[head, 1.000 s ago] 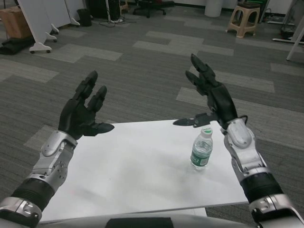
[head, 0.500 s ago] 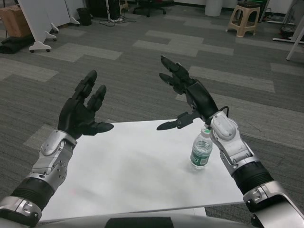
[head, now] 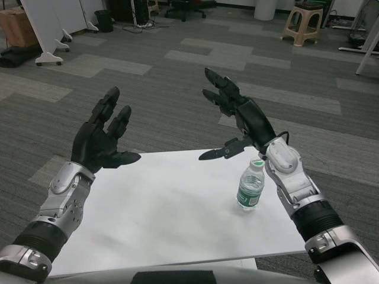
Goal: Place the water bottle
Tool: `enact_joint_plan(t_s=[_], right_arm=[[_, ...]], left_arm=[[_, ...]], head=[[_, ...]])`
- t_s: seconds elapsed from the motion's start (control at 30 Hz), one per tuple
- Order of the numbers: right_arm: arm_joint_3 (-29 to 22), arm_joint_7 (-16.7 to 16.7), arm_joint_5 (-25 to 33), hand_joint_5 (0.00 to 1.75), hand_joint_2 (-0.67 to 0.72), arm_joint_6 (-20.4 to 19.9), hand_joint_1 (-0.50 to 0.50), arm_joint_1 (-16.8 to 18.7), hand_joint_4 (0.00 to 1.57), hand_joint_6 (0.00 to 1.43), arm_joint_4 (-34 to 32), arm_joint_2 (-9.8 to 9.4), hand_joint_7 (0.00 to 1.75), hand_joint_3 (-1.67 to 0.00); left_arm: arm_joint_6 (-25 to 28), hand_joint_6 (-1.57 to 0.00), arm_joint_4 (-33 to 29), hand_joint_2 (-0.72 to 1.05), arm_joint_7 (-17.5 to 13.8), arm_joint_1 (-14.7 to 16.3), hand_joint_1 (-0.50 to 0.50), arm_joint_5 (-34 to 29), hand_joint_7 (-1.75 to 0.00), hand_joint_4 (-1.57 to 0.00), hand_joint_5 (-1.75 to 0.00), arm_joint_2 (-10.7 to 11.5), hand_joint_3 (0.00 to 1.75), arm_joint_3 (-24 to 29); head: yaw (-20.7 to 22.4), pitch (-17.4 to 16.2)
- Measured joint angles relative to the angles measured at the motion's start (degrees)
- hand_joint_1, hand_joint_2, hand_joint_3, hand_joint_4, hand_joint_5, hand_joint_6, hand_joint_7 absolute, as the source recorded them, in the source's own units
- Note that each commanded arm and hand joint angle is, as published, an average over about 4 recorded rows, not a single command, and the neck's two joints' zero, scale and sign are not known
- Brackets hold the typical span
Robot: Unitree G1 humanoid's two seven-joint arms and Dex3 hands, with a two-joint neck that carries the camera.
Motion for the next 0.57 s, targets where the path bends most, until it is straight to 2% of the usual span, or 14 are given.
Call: enact_joint_plan(t_s=[0.43, 0.57], right_arm=[[-1.9, 0.5, 0.0, 0.0, -0.22, 0.0, -0.19, 0.0, 0.0, 0.0, 0.0, -0.37, 0.0, -0.24], [-2.2, 0.5, 0.0, 0.0, -0.22, 0.0, -0.21, 0.0, 0.0, 0.0, 0.0, -0.5, 0.0, -0.24]], left_arm=[[0.0, 0.0, 1.0, 0.34, 0.0, -1.8, -0.5, 0.3, 0.0, 0.0, 0.0, -0.1, 0.09, 0.6], [0.0, 0.0, 1.6, 0.34, 0.0, -2.3, -0.5, 0.4, 0.0, 0.0, 0.0, -0.1, 0.09, 0.6]], head=[[0.2, 0.2], [0.6, 0.4]])
